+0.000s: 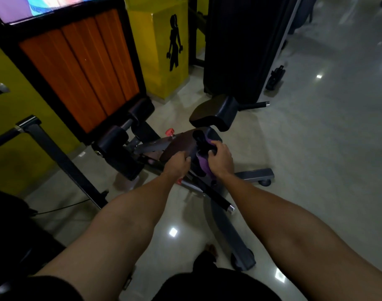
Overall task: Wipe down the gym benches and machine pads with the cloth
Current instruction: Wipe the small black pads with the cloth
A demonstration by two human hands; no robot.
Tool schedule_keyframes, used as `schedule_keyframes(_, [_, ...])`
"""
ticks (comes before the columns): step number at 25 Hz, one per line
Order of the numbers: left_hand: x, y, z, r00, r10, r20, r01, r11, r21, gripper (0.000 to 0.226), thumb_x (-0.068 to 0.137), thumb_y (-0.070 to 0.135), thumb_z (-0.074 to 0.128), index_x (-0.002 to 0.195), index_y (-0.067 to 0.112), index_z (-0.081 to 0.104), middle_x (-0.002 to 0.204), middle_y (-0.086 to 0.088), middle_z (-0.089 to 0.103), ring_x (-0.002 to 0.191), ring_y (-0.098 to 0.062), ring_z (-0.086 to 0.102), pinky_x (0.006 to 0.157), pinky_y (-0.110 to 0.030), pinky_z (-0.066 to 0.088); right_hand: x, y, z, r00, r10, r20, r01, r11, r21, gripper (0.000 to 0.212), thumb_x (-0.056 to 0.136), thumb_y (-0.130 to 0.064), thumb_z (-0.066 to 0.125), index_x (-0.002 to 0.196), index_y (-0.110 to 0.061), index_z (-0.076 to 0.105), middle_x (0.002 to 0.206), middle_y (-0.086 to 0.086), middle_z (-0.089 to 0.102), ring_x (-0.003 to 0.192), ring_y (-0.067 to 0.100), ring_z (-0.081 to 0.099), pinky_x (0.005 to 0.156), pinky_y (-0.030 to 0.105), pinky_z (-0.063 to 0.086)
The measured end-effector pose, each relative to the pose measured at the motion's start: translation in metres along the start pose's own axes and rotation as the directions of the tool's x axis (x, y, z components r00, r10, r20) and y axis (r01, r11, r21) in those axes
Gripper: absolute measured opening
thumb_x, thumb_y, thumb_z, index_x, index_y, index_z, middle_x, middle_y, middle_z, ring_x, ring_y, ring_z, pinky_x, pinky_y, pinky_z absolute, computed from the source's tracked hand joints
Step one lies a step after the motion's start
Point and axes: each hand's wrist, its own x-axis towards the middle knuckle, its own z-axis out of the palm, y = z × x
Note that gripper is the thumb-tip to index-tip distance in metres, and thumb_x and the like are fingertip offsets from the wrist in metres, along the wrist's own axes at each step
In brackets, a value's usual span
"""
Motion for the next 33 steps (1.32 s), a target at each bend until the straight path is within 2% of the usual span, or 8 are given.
schedule_keyframes(5, [0.045, -0.003, 0.012, 0.998, 0.039, -0.048, -0.045, 0.992, -0.118, 0.03, 0.101, 0.022, 0.041, 0.117, 0.014, 0.065, 0.117, -0.011, 0.067, 0.109, -0.03, 0.063, 0.082, -0.032, 0.044, 0.024, 0.011, 0.039, 0.995, 0.055, 0.089, -0.069, 0.986, 0.154, 0.058, 0.099, -0.042, 0.061, 0.148, -0.017, 0.043, 0.147, 0.009, 0.04, 0.133, 0.029, 0.047, 0.103, 0.036, 0.041])
schedule_keyframes(9, [0.068, -0.017, 0.025, 0.99, 0.129, -0.058, -0.136, 0.983, -0.124, 0.04, 0.107, 0.025, 0.036, 0.143, 0.013, 0.051, 0.144, -0.009, 0.054, 0.133, -0.023, 0.049, 0.111, -0.032, 0.033, 0.003, 0.038, 0.064, 0.983, 0.032, 0.181, -0.036, 0.999, 0.016, 0.077, 0.098, -0.059, 0.053, 0.161, -0.035, 0.017, 0.169, -0.001, 0.012, 0.155, 0.024, 0.01, 0.121, 0.051, 0.021])
schedule_keyframes(12, [0.092, -0.031, 0.034, 0.986, 0.165, -0.034, -0.168, 0.977, -0.133, 0.044, 0.108, 0.026, 0.038, 0.15, 0.015, 0.043, 0.153, -0.005, 0.046, 0.142, -0.018, 0.04, 0.119, -0.021, 0.02, 0.014, 0.037, 0.082, 0.987, 0.081, 0.136, -0.077, 0.996, -0.041, 0.074, 0.101, -0.057, 0.049, 0.161, -0.042, 0.008, 0.171, -0.005, -0.001, 0.157, 0.024, -0.006, 0.124, 0.051, 0.007])
schedule_keyframes(15, [0.106, -0.044, 0.043, 0.98, 0.198, -0.032, -0.201, 0.971, -0.127, 0.044, 0.108, 0.025, 0.04, 0.151, 0.019, 0.041, 0.154, 0.0, 0.045, 0.144, -0.012, 0.036, 0.115, -0.008, 0.007, 0.032, 0.023, 0.099, 0.983, 0.179, 0.036, -0.179, 0.984, 0.01, 0.063, 0.102, -0.048, 0.05, 0.158, -0.044, 0.022, 0.17, -0.005, 0.004, 0.157, 0.025, -0.005, 0.125, 0.052, 0.006])
schedule_keyframes(18, [0.12, -0.044, 0.042, 0.973, 0.232, -0.012, -0.228, 0.943, -0.242, 0.046, 0.108, 0.024, 0.033, 0.153, 0.016, 0.04, 0.157, -0.003, 0.041, 0.147, -0.015, 0.032, 0.123, -0.031, 0.021, 0.079, 0.02, 0.1, 0.947, 0.317, -0.043, -0.314, 0.947, 0.07, 0.056, 0.1, -0.045, 0.052, 0.154, -0.045, 0.035, 0.169, -0.003, 0.015, 0.156, 0.026, 0.005, 0.127, 0.05, 0.008])
schedule_keyframes(23, [0.126, -0.049, 0.045, 0.953, 0.301, 0.02, -0.287, 0.925, -0.251, 0.05, 0.107, 0.03, 0.03, 0.156, 0.016, 0.034, 0.164, -0.001, 0.029, 0.152, -0.01, 0.018, 0.125, -0.033, 0.015, 0.158, 0.033, 0.084, 0.902, 0.426, -0.068, -0.419, 0.903, 0.09, 0.064, 0.092, -0.051, 0.052, 0.153, -0.034, 0.041, 0.159, 0.004, 0.038, 0.147, 0.031, 0.034, 0.121, 0.052, 0.027])
schedule_keyframes(28, [0.129, -0.059, 0.051, 0.949, 0.313, 0.027, -0.295, 0.919, -0.262, 0.055, 0.105, 0.033, 0.023, 0.158, 0.018, 0.027, 0.165, 0.0, 0.026, 0.146, 0.012, 0.003, 0.126, -0.035, 0.014, 0.051, 0.03, 0.106, 0.956, 0.289, -0.056, -0.285, 0.956, 0.064, 0.062, 0.099, -0.056, 0.051, 0.155, -0.045, 0.027, 0.168, -0.005, 0.017, 0.156, 0.023, 0.013, 0.122, 0.051, 0.024])
schedule_keyframes(33, [0.129, -0.058, 0.051, 0.936, 0.353, -0.005, -0.344, 0.908, -0.241, 0.066, 0.1, 0.044, 0.02, 0.157, 0.012, 0.028, 0.163, -0.003, 0.027, 0.149, -0.003, 0.011, 0.126, -0.038, 0.015, 0.046, 0.018, 0.115, 0.955, 0.291, -0.06, -0.294, 0.954, -0.049, 0.061, 0.1, -0.05, 0.048, 0.156, -0.047, 0.023, 0.169, -0.01, 0.011, 0.157, 0.025, 0.004, 0.124, 0.058, 0.016])
